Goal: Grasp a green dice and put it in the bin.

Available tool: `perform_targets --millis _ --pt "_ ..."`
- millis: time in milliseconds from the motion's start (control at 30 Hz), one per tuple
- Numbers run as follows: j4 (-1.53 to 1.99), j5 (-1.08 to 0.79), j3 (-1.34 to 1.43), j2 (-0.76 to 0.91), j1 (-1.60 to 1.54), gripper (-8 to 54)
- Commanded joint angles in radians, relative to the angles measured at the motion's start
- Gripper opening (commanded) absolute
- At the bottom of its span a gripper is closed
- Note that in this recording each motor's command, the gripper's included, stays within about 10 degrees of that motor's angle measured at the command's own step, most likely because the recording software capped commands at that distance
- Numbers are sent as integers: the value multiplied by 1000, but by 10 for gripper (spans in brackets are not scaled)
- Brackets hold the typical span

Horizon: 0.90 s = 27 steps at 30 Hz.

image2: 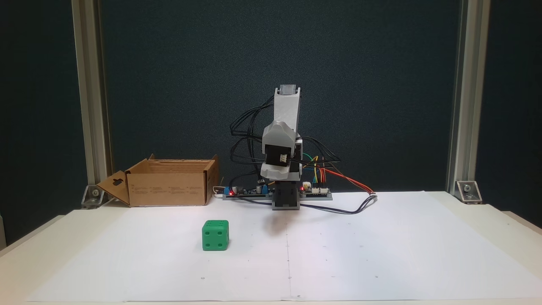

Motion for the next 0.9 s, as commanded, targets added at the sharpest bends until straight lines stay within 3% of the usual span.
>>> perform_targets --millis 0,433,867 --pt "-63 40 48 103 3 446" --pt "-49 35 -3 104 -8 429" --pt "799 43 -453 103 -32 435"
